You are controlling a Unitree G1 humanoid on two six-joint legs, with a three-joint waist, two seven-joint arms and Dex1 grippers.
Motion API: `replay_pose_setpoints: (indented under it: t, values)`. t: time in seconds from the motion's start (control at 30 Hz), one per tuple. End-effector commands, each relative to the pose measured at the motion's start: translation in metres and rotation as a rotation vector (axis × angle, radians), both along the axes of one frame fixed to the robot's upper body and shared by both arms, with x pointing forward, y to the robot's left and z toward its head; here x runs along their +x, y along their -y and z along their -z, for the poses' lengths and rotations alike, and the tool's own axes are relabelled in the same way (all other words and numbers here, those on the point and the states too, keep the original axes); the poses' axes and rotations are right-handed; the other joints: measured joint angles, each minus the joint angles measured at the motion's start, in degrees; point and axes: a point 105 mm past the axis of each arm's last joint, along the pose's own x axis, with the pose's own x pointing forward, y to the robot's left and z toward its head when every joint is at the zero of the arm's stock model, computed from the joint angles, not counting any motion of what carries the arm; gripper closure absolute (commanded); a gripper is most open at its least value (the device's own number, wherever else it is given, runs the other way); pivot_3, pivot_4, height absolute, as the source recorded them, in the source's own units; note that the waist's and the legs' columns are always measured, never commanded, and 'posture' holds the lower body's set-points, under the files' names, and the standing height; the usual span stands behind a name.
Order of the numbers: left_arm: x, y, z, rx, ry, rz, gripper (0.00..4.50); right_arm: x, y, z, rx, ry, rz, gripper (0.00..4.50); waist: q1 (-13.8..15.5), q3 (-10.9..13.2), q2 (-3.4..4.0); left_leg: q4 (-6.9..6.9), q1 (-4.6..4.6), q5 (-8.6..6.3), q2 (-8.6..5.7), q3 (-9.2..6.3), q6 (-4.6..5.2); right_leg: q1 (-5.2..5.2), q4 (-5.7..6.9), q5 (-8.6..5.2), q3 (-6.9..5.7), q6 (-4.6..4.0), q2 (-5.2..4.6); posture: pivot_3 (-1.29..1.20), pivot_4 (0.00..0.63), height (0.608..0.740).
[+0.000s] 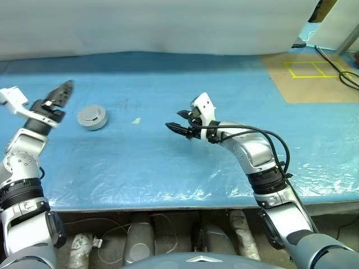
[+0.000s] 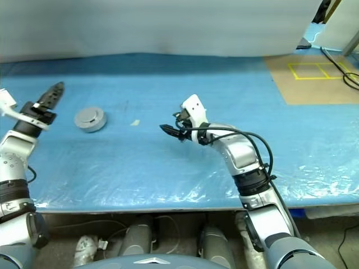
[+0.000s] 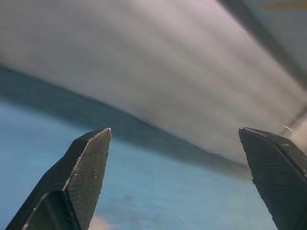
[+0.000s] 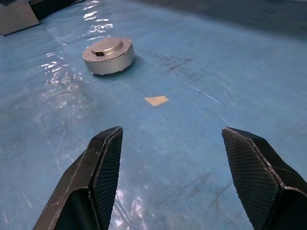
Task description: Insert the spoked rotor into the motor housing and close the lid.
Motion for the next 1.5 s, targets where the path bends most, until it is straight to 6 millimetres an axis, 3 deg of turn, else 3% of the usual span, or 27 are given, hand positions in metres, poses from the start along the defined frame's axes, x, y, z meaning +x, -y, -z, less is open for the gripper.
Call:
replay_pose_setpoints:
  t: [0.03,0.17,0.27,0.47,0.67,1.13,1.5]
  values:
    - [-0.023,0.058,0.002,0.103,0.024,0.262,0.02,0.009,0.026,-0.008,-0.010,0.069,0.084,1.04,-0.07,0.00,0.00,-0.04,-0.01,0.00,0.00,0.06,0.00,-0.05,-0.02,0.01,0.04,0.01,0.01,0.00,0.150,0.740]
    - [-0.031,0.104,0.026,0.241,0.029,0.368,0.02,0.015,0.039,-0.008,0.004,0.102,0.181,1.04,-0.18,0.00,0.01,-0.11,-0.03,0.00,0.10,0.14,0.01,-0.16,-0.01,0.00,0.08,-0.02,0.14,0.00,0.150,0.740]
    - [-0.020,0.118,0.045,0.302,0.015,0.367,0.02,0.018,0.046,-0.005,-0.029,0.199,0.300,1.04,-0.17,-0.01,0.07,-0.16,0.04,0.01,0.15,0.15,0.01,-0.16,0.01,-0.03,0.09,-0.07,0.20,0.00,0.150,0.740]
    - [-0.001,0.113,0.050,0.336,0.038,0.292,0.02,0.001,0.053,0.012,-0.126,0.288,0.345,1.04,-0.19,-0.01,0.08,-0.17,0.03,0.01,0.10,0.16,0.01,-0.16,-0.02,-0.02,0.12,-0.05,0.19,0.00,0.150,0.740]
    - [-0.005,0.116,0.060,0.336,0.026,0.306,0.02,-0.005,0.059,0.015,-0.129,0.292,0.387,1.04,-0.25,-0.01,0.08,-0.16,0.05,0.00,0.10,0.17,0.01,-0.15,-0.01,-0.02,0.14,-0.05,0.18,0.00,0.150,0.740]
    - [-0.014,0.135,0.067,0.306,0.029,0.341,0.02,0.008,0.081,0.008,-0.132,0.291,0.439,1.04,-0.19,0.00,0.10,-0.12,0.06,0.00,0.09,0.20,0.03,-0.13,-0.01,-0.02,0.18,-0.05,0.16,0.00,0.150,0.740]
    - [-0.015,0.141,0.066,0.310,0.037,0.325,0.02,0.005,0.085,0.020,-0.120,0.253,0.484,1.04,-0.23,0.00,0.12,-0.14,0.06,0.00,0.09,0.21,0.04,-0.14,-0.01,-0.02,0.18,-0.06,0.17,0.00,0.150,0.740]
